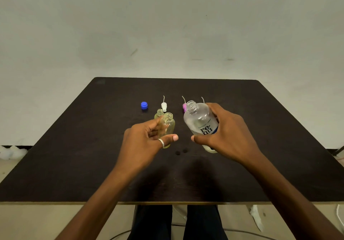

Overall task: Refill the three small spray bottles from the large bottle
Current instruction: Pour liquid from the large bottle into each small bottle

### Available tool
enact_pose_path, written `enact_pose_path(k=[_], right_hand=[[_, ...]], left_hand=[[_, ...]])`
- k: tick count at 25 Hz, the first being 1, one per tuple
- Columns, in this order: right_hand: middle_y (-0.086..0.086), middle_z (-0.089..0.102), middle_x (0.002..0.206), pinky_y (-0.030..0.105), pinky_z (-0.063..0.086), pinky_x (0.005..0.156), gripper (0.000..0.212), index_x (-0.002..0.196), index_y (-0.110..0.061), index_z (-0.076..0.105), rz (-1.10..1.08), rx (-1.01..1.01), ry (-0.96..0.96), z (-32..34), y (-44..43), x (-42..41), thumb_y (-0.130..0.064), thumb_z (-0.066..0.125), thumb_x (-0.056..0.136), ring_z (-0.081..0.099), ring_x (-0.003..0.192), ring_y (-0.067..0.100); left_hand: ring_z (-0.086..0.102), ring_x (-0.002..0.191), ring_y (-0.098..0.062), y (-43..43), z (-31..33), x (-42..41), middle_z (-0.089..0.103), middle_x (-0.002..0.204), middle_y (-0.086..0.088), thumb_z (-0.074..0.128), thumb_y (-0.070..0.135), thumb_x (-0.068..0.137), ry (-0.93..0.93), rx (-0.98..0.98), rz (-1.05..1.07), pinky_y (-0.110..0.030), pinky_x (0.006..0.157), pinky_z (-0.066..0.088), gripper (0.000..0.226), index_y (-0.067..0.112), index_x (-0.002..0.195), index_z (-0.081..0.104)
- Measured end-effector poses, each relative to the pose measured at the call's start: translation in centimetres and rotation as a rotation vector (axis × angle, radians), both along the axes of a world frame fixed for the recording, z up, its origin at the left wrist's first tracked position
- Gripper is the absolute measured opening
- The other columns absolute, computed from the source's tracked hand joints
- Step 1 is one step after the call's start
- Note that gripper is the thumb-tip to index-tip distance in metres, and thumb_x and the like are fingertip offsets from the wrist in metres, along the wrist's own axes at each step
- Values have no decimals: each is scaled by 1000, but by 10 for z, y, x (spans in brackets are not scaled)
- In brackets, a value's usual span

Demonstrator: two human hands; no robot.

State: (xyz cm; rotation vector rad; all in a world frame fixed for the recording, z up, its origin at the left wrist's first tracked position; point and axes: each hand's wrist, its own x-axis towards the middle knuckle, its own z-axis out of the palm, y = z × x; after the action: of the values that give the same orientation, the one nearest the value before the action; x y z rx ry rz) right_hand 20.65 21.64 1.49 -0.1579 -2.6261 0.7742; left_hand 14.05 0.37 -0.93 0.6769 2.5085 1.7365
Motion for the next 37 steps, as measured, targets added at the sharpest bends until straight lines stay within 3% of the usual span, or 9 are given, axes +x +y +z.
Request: enact_pose_path(k=[4,10,25,37], right_hand=[[-12,60,110,34,53,79,74,129,-38,46,-54,204,14,1,-2,0,-47,81,64,59,92,13],[-9,59,107,33,53,68,73,130,-41,44,-80,349,24,3,-4,3,-44,78,65,58,90,16],[-5,58,120,31,48,72,79,139,-38,39,-100,487,-18,4,-6,4,-42,78,70,55,103,19],[-4,58,120,32,48,75,82,141,-35,39,-104,533,-6,4,-4,3,-40,79,69,54,105,20]], left_hand=[[70,93,8,1,-3,-1,77,98,16,88,31,70,-2,-13,5,-25,93,56,53,29,121,72],[68,94,11,2,-7,-1,76,102,17,88,33,70,7,-56,1,-23,94,55,55,31,123,70],[66,95,14,4,-9,-2,75,107,15,87,35,70,15,-74,-10,-11,91,51,63,29,129,66],[65,90,17,5,-10,-2,73,95,24,88,31,70,13,-77,-30,0,80,45,60,33,126,67]])
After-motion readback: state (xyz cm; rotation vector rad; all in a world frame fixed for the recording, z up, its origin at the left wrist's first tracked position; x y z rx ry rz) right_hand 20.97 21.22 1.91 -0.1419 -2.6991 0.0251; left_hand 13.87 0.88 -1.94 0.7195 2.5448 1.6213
